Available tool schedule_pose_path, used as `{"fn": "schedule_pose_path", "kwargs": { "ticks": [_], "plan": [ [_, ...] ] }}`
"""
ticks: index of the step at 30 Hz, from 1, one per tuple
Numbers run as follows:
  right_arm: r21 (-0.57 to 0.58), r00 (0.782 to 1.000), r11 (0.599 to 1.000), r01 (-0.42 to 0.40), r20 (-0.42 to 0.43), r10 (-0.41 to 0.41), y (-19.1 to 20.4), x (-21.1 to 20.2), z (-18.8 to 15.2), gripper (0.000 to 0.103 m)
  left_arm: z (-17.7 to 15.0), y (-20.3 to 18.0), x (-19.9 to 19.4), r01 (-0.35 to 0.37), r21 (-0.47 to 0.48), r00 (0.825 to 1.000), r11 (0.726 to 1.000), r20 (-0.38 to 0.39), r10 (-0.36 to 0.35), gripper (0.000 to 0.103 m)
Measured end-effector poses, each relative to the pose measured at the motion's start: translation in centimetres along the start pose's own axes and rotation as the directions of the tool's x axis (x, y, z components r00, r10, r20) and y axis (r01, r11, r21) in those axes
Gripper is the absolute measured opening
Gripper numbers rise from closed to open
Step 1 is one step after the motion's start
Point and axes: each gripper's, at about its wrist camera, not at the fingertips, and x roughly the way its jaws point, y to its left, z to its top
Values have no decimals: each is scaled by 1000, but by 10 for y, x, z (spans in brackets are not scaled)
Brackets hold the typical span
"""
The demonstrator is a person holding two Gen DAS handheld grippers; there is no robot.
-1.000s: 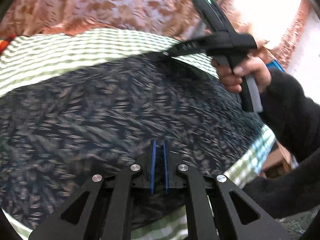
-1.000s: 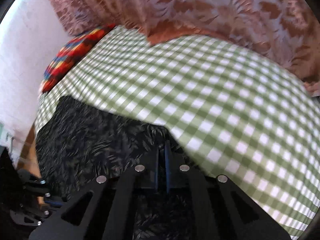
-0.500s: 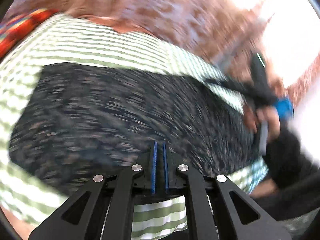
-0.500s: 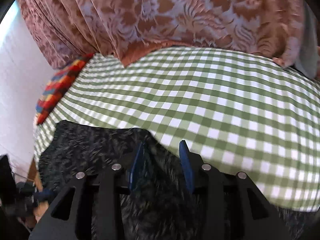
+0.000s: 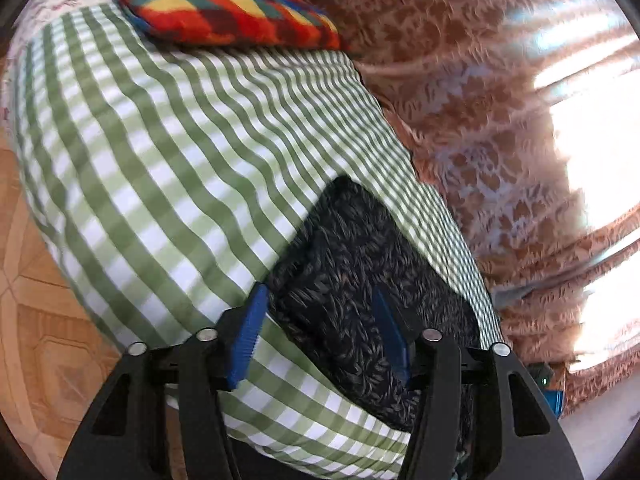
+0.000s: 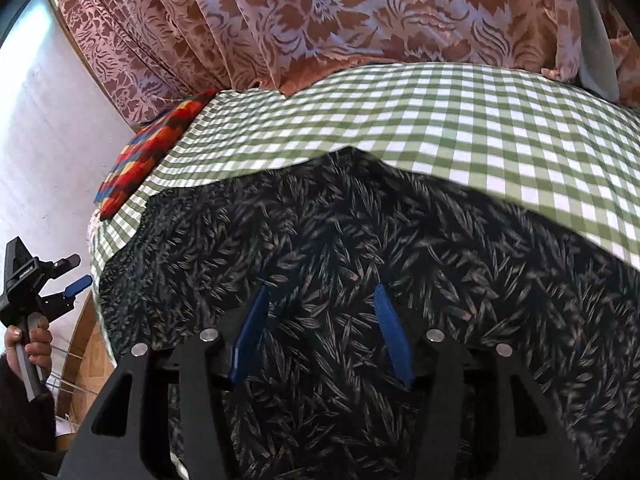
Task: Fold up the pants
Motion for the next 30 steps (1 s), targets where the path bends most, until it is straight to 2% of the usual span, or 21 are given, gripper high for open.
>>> {"fn": "schedule_pose_path", "kwargs": {
  "ticks": [1,4,6,7,11,12,13,15,16,18,19,21,24,26,28,30],
  "plan": [
    [-4,1000,1000,4,2,-4,0,2,-1,56,-3,-6,4,-13,31,1000,999,-15,14,39],
    [5,1000,1000,-6,3,6,-2,5,-2,60,-8,-21,13,-9,80,998,997,-54,13,38],
    [5,1000,1000,-2,6,2,-2,8,-4,61,-10,-27,20,-49,122,997,991,-50,55,16],
    [6,1000,1000,-2,8,2,-2,9,-4,62,-9,-30,23,-79,154,996,985,-38,86,0],
    [1,1000,1000,1,21,-2,-3,10,-6,63,-4,-39,18,-113,210,994,971,35,108,0],
    [0,1000,1000,1,25,-1,-3,11,-7,63,-4,-40,18,-148,224,989,963,49,140,0],
    [-9,1000,1000,4,27,-4,-2,12,-8,64,-4,-35,24,-208,233,978,950,45,204,0],
    [-37,999,999,12,32,-11,1,16,-10,71,-5,-22,36,-272,220,961,937,8,277,0],
    [-55,999,998,21,30,-20,5,18,-10,75,-6,-18,36,-276,205,960,939,6,281,0],
    [-86,999,995,44,24,-42,10,20,-11,78,-5,-23,26,-248,207,969,946,47,244,0],
    [-101,998,993,54,23,-52,13,21,-12,79,-4,-33,16,-233,229,972,945,91,218,0],
    [-110,998,992,64,21,-62,14,22,-12,80,-5,-49,7,-206,276,976,939,129,176,0],
    [-107,998,992,69,19,-68,15,21,-11,80,-15,-86,12,-180,407,982,895,131,138,0],
    [-83,998,995,59,14,-58,15,16,-8,79,-26,-113,31,-168,512,986,842,95,139,0],
    [-52,999,998,37,11,-37,13,9,-2,77,-35,-133,56,-143,577,989,804,45,143,0],
    [-46,999,998,36,27,-35,11,0,6,75,-41,-150,82,-108,618,990,778,-8,143,0]
  ]
}}
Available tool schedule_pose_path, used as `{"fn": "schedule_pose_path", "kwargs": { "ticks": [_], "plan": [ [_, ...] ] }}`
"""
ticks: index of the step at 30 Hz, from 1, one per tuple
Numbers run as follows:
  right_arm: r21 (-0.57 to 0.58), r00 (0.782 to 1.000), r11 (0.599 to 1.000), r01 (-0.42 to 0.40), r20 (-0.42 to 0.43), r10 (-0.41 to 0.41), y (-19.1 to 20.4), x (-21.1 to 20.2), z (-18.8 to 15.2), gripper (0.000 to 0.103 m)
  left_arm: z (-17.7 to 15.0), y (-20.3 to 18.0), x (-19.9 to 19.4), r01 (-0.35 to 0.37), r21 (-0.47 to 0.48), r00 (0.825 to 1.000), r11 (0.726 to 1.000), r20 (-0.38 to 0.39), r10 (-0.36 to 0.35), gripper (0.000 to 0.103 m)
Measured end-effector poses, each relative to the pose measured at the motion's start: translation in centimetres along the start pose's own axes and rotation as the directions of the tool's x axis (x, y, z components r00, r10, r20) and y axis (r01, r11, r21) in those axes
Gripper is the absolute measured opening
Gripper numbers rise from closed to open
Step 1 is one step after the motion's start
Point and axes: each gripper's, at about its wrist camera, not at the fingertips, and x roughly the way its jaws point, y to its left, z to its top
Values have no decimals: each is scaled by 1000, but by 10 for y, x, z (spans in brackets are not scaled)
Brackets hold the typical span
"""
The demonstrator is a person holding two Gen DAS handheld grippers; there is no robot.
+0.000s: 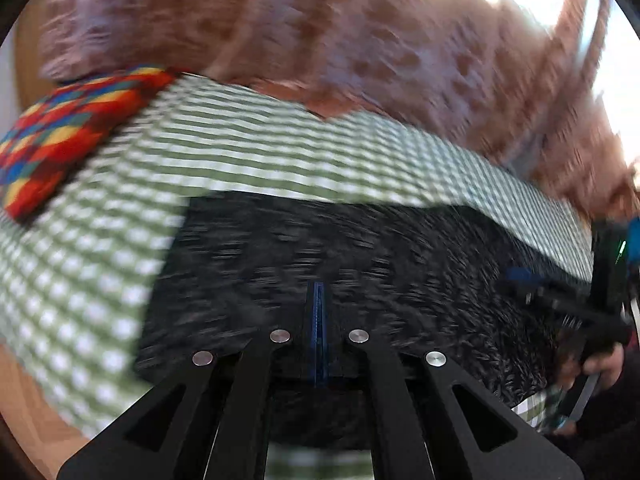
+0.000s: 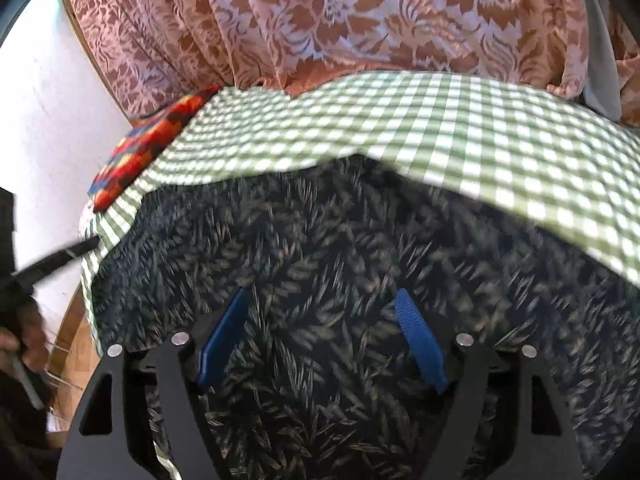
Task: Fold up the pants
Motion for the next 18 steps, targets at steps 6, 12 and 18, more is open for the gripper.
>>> {"fn": "schedule_pose_path", "kwargs": {
  "ticks": [6,12,18],
  "plan": [
    [-2,996,996,85,-36,-85,-16,15,24,69,25,-24,64,-40,30,995,999,-94,43,0],
    [-50,985,986,157,-63,-160,-24,48,32,77,28,-4,103,-31,-35,991,999,-132,26,0],
    [-132,970,963,234,-36,-241,-11,60,27,86,29,9,109,36,-101,992,994,-114,-48,0]
  ]
}}
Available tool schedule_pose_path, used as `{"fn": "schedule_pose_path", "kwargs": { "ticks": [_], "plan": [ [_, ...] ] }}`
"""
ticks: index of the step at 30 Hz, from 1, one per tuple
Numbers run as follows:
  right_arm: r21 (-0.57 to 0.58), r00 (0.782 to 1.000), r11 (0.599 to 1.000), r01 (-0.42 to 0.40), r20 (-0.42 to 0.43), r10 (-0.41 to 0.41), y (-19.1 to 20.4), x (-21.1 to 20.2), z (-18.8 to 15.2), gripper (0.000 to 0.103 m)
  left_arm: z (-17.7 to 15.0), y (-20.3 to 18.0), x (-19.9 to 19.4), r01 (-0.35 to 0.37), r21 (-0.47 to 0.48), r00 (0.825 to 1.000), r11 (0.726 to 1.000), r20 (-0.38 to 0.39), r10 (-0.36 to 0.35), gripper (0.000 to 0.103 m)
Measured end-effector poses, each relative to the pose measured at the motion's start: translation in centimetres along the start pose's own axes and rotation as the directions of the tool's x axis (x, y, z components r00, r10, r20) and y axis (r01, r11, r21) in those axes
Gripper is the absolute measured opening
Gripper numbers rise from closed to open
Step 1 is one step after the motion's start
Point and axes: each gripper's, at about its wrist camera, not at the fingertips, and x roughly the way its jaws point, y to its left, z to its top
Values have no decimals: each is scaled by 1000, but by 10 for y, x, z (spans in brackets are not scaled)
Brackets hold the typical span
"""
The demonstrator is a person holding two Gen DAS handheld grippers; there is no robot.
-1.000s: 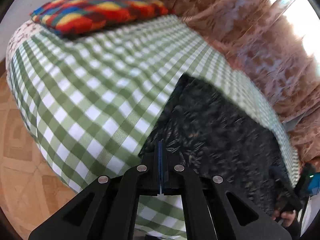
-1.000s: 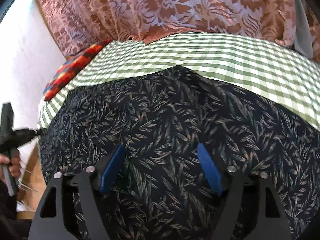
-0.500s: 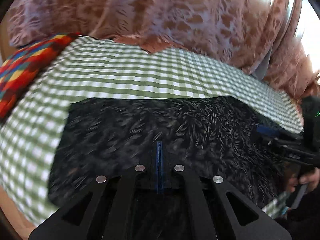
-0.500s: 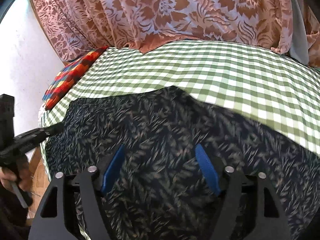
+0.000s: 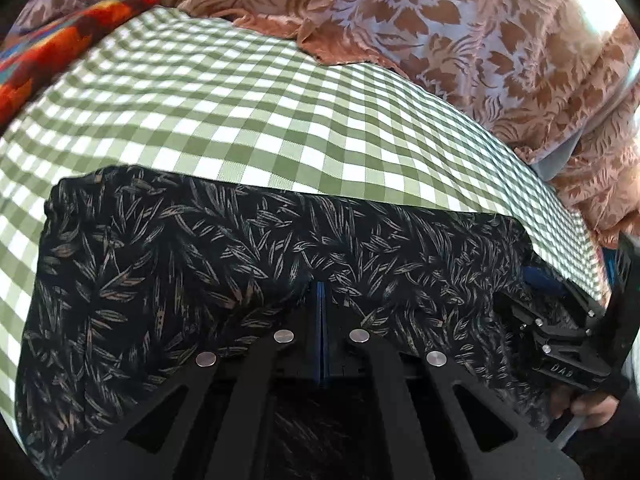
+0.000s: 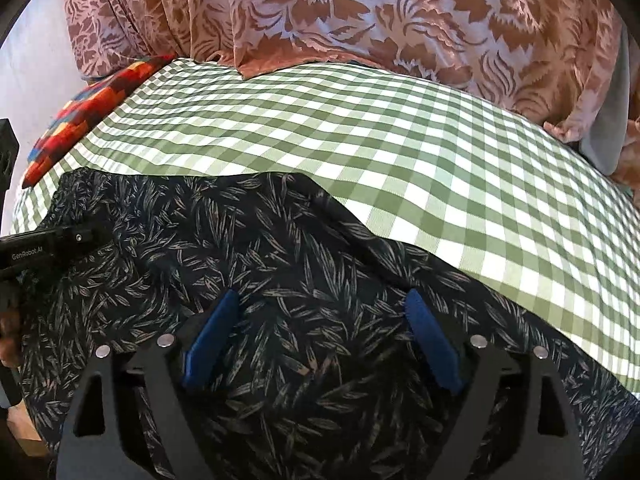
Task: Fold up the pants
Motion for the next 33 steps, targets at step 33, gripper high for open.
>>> {"fn": "schedule_pose_path", "kwargs": {
  "ticks": [33],
  "plan": [
    [146,952,965,219,184,-244,-33,-130,-65,100,-56,-111,-56,11,179,994,984,104,-30,8]
  ]
}}
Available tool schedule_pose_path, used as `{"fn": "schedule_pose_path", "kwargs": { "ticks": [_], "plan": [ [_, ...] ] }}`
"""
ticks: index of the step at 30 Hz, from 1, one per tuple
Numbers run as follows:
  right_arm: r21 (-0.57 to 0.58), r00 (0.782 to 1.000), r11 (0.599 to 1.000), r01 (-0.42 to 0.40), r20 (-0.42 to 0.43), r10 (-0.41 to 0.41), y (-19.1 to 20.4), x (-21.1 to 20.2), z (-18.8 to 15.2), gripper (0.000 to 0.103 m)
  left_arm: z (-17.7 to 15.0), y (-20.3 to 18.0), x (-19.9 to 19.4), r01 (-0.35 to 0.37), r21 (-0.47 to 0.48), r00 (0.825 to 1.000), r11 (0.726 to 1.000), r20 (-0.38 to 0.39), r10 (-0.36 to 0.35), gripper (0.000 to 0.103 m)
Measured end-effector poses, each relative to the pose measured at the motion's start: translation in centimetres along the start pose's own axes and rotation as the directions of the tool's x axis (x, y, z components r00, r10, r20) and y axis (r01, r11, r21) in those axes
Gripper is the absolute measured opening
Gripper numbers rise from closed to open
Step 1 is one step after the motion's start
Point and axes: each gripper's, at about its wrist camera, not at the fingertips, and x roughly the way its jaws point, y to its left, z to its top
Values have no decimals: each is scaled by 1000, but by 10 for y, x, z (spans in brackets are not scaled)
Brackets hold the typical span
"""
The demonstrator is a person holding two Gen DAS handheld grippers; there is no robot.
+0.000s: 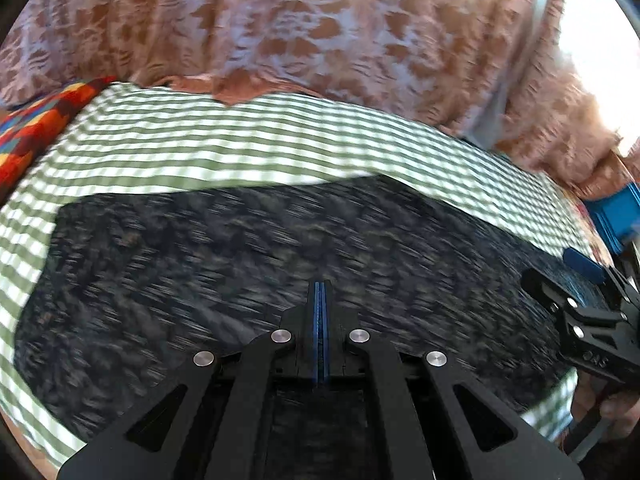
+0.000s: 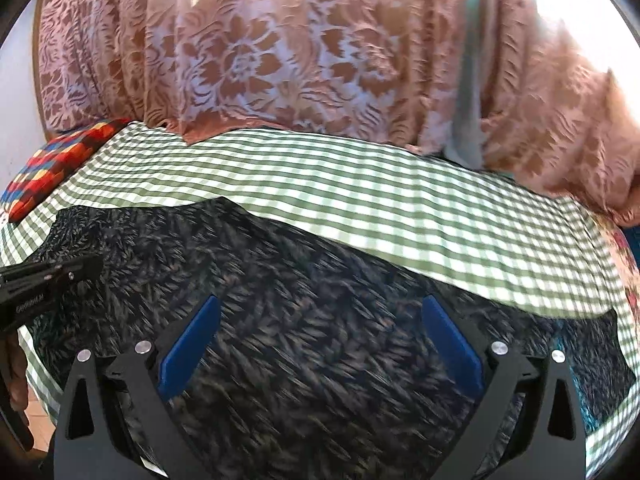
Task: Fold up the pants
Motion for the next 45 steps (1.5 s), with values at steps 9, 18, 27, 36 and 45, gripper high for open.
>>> {"fn": "schedule_pose_path", "kwargs": {
  "ticks": [9,18,27,36,45],
  "plan": [
    [123,991,983,136,-38,-132,-70,-21,-34,100,-7,-57,5,109,105,994,988,1,-110,76],
    [199,955,935,294,-91,-281,-138,-43,-66,101,-12,-94,31,153,179,985,972,-105,-136,78],
    [262,905,867,424,-155,-396,-197,-68,-90,100,-20,-111,47,125,253,985,959,-149,-89,80],
    [842,986,516,160,-110,-126,-344,-123,-168,59,-20,-108,55,163,218,976,962,-179,-125,90],
    [927,998,373,34,-12,-63,-390,-108,-192,50,-16,-105,65,207,194,960,959,-231,-160,99]
  ]
}}
